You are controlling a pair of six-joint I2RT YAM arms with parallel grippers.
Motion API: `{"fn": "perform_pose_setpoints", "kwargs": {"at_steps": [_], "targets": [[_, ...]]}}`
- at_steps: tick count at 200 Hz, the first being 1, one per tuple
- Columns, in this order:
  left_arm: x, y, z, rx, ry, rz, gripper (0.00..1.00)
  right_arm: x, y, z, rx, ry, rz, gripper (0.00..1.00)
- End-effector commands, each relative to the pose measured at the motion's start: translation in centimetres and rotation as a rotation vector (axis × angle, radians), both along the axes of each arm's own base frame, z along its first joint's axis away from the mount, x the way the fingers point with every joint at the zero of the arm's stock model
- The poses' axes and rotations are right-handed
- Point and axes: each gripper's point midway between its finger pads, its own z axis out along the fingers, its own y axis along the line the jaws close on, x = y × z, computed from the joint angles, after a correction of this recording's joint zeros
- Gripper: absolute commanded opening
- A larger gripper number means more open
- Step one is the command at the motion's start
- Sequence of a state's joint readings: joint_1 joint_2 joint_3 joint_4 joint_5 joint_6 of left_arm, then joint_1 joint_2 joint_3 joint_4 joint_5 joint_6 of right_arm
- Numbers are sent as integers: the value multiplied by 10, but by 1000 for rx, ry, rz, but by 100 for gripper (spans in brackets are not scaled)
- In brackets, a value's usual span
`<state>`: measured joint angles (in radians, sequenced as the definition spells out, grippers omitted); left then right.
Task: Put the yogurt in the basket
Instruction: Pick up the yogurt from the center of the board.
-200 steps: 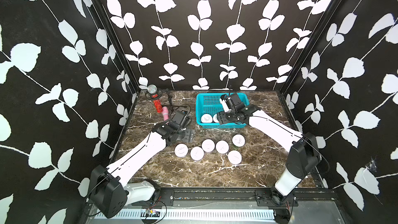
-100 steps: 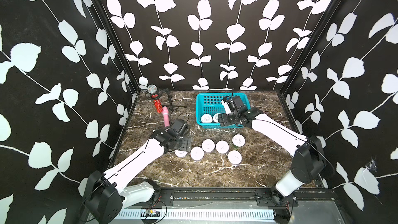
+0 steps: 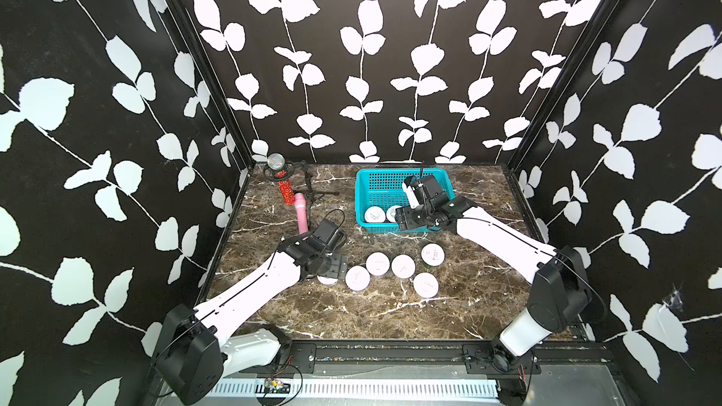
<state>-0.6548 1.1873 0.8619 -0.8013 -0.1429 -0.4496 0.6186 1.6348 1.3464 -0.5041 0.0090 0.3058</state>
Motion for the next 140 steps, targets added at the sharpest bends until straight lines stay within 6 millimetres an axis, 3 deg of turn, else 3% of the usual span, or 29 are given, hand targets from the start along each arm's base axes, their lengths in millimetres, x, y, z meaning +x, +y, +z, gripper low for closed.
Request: {"fn": "perform_pose_setpoints", "kwargs": {"at_steps": [1,140], "targets": [[-3,3,-6,25,10,4,89,0,-2,6,20,-20,-5,79],[-10,0,-16,33,59,-33,80,1,-4,6,9,-27,-10,80]]}}
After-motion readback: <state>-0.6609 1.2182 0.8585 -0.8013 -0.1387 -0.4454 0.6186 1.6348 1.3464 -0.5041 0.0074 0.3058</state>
